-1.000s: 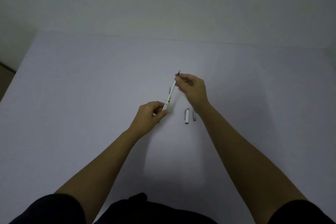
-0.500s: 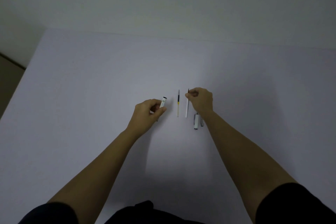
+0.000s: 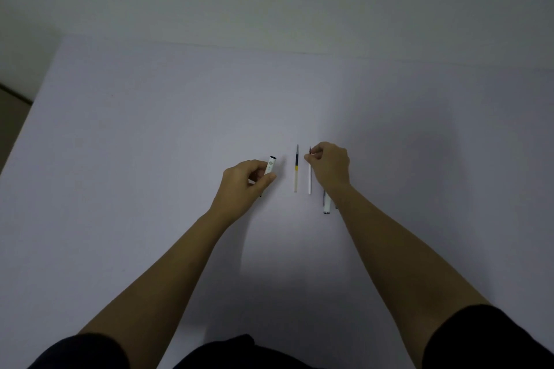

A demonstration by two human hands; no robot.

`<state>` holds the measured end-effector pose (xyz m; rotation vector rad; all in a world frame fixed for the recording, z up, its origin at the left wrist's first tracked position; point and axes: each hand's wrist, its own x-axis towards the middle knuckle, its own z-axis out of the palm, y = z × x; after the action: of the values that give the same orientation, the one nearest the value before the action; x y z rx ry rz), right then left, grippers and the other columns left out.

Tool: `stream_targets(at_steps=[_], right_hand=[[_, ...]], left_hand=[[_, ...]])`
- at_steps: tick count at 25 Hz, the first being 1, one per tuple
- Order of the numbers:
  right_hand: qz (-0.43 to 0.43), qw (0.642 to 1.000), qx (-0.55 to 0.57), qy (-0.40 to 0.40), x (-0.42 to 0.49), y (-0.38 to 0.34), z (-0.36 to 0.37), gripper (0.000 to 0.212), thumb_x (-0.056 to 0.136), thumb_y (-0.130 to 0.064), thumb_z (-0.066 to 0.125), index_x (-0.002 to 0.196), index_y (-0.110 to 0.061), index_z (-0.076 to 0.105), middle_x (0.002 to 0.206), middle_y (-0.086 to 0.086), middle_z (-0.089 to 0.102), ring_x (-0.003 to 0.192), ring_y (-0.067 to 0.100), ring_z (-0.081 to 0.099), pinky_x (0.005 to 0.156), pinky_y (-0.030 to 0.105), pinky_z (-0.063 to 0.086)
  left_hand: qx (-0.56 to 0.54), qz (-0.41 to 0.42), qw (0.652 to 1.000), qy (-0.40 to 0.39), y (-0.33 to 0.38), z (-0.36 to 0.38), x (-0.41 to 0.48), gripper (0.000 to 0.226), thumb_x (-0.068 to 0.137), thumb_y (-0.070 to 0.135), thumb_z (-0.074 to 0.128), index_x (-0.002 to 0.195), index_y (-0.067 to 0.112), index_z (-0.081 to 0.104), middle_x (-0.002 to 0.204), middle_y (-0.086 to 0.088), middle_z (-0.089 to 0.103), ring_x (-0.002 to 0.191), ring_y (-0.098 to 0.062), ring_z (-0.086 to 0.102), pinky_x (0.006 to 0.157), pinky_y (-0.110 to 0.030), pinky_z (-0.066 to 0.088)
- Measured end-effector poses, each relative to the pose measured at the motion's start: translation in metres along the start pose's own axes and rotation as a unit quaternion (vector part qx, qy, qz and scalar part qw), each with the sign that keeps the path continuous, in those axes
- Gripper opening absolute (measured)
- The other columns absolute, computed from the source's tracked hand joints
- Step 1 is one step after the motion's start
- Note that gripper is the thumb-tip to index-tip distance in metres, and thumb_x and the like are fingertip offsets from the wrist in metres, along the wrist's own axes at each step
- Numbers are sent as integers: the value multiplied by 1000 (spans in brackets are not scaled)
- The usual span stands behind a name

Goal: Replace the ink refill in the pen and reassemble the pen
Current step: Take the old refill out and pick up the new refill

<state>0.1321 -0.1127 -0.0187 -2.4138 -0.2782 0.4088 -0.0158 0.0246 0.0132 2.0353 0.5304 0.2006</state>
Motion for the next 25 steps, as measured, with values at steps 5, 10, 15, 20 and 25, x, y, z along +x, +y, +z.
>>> stream_targets(at_steps=[5, 10, 15, 20, 25], right_hand=[[-9, 1000, -15, -9, -1, -9, -1, 21, 82, -19, 68, 95, -2, 66, 89, 16, 71, 85, 26, 65, 71, 23, 41], [-24, 999, -20, -36, -3, -27, 10, 20, 80, -14, 69, 95, -2, 63, 89, 18, 71, 85, 30, 65, 76, 34, 51], [7, 999, -24, -22, -8, -32, 22, 21, 82, -3, 64, 102, 0, 61, 100, 21, 69, 92, 31, 65, 78, 30, 49], [63, 995, 82, -5, -9, -50, 13, 25, 79, -7, 66, 103, -5, 64, 99, 15, 73, 94, 26, 66, 78, 22, 44], [111, 946, 304, 18, -16, -61, -27, 28, 76, -15, 71, 104, -14, 67, 90, 6, 72, 86, 19, 67, 88, 33, 52]], left_hand=[[-1, -6, 1000, 0, -1, 1, -1, 12, 84, 24, 64, 93, 17, 67, 71, 11, 58, 63, -3, 56, 57, -7, 46], [9, -5, 1000, 3, -2, -3, 0, 12, 84, 27, 64, 92, 18, 66, 70, 13, 57, 65, -5, 56, 58, -14, 48], [15, -12, 1000, 8, -5, -10, 0, 12, 84, 27, 64, 92, 19, 66, 71, 11, 58, 65, -5, 57, 61, -21, 51], [17, -9, 1000, 11, -5, -18, -2, 11, 84, 26, 65, 89, 17, 66, 73, -1, 62, 67, -18, 60, 63, -35, 55], [43, -1, 999, -17, 4, -15, -5, 15, 84, 28, 64, 94, 18, 68, 76, -1, 63, 69, -17, 60, 64, -36, 55]])
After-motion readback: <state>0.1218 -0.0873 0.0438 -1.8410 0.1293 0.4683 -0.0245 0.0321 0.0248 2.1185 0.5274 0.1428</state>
